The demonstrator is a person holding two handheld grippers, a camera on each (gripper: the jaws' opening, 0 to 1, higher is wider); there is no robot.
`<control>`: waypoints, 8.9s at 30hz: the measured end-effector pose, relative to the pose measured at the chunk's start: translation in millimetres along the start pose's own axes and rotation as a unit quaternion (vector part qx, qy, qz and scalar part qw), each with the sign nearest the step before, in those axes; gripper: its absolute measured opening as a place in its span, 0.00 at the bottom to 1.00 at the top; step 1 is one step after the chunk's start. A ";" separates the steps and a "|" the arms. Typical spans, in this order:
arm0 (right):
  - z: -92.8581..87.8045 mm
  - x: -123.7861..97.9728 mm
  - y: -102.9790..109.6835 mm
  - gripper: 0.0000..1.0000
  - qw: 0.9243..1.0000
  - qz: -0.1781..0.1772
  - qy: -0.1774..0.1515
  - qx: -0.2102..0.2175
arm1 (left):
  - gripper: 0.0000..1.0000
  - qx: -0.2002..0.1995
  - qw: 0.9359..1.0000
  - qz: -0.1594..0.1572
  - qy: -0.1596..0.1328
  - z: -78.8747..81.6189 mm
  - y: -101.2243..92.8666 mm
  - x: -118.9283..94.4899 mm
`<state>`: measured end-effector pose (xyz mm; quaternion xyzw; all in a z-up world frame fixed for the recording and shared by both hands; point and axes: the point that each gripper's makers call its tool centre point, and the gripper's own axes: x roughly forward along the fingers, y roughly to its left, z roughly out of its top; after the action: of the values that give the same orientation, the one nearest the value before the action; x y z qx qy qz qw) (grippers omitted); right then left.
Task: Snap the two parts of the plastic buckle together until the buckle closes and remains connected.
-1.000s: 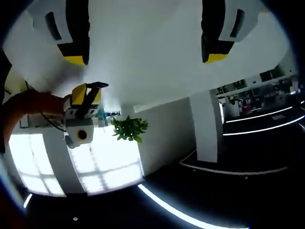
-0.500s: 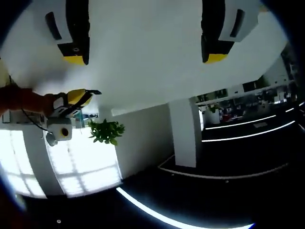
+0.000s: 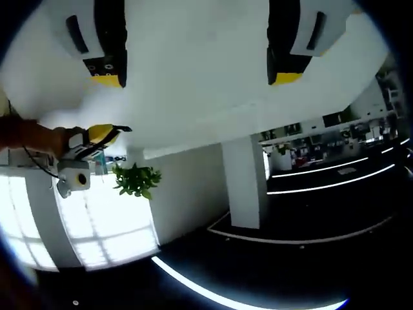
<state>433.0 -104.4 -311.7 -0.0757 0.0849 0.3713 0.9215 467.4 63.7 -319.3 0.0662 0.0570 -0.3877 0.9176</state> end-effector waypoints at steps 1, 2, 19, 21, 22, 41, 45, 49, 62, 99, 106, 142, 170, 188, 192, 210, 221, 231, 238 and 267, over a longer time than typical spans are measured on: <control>-0.6 0.1 -1.7 0.09 1.000 -0.005 0.001 0.002 | 0.92 -0.001 1.000 0.002 0.001 -0.3 1.0 0.0; -1.2 -0.2 -1.8 0.09 1.000 -0.008 0.002 0.003 | 0.92 -0.004 1.000 0.001 0.001 -0.8 1.1 0.0; -16.6 17.6 -7.6 0.09 0.998 -0.052 0.032 0.006 | 0.89 0.013 1.000 -0.011 0.026 -11.4 -17.7 9.4; -19.4 19.9 -7.4 0.09 0.998 -0.050 0.037 0.004 | 0.89 0.017 0.999 -0.007 0.027 -12.9 -17.5 10.5; -20.0 21.3 -10.1 0.09 0.998 -0.052 0.039 0.002 | 0.90 0.017 0.999 -0.007 0.028 -13.3 -17.1 10.4; -22.8 47.1 -33.1 0.09 0.997 -0.048 0.057 0.016 | 0.91 -0.002 1.000 -0.024 0.011 -5.4 -20.7 8.5; -22.2 54.7 -33.3 0.09 0.997 -0.044 0.059 0.019 | 0.91 0.002 1.000 -0.029 0.012 -5.2 -24.7 8.9; -23.9 63.7 -40.9 0.09 0.996 -0.051 0.064 0.021 | 0.91 0.001 0.999 -0.030 0.011 -4.5 -25.5 9.0; -20.8 83.9 -59.7 0.09 0.995 -0.068 0.063 0.025 | 0.91 -0.004 1.000 -0.024 0.007 -2.5 -20.4 7.6; -16.7 131.9 -85.1 0.09 0.995 -0.070 0.076 0.011 | 0.92 -0.006 0.999 -0.034 0.008 0.9 -26.5 8.9; -17.1 146.4 -92.6 0.09 0.994 -0.072 0.083 0.007 | 0.92 -0.004 0.999 -0.039 0.011 0.3 -30.0 10.2; -24.0 186.3 -123.4 0.09 0.991 -0.081 0.109 0.018 | 0.92 -0.007 0.999 -0.042 0.013 -1.1 -38.7 4.8; -25.3 191.5 -116.3 0.41 0.992 -0.063 0.110 0.000 | 0.93 -0.008 0.999 -0.043 0.011 1.7 -39.3 5.3; 4.0 184.9 -130.7 1.00 0.995 -0.085 0.040 -0.022 | 0.92 -0.013 0.999 -0.038 0.019 -2.5 -31.7 4.4; 9.9 174.3 -133.6 1.00 0.992 -0.116 0.025 -0.037 | 0.81 -0.002 0.999 -0.037 0.019 -4.5 -31.0 5.8; 5.1 153.5 -137.9 1.00 0.988 -0.148 0.019 -0.039 | 0.80 -0.003 0.999 -0.028 0.034 -14.9 -27.3 6.9; 4.7 133.2 -132.1 1.00 0.989 -0.151 -0.004 0.004 | 0.79 -0.017 1.000 -0.016 0.016 -8.9 -19.3 6.2; 2.4 97.5 -125.2 1.00 0.986 -0.166 -0.020 0.010 | 0.80 -0.028 1.000 -0.010 0.008 -4.6 -6.2 9.6; -1.2 76.6 -117.6 0.95 0.985 -0.168 -0.019 0.022 | 0.81 -0.042 0.999 -0.003 -0.004 -0.9 0.6 9.5; 7.5 42.0 -63.8 1.00 0.991 -0.130 -0.026 0.002 | 0.60 -0.046 0.998 0.028 -0.012 -1.6 14.2 -1.5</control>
<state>508.0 -120.2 -308.5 -0.0741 0.0511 0.2502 0.9640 476.5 74.8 -319.5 0.0211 0.0621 -0.3594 0.9309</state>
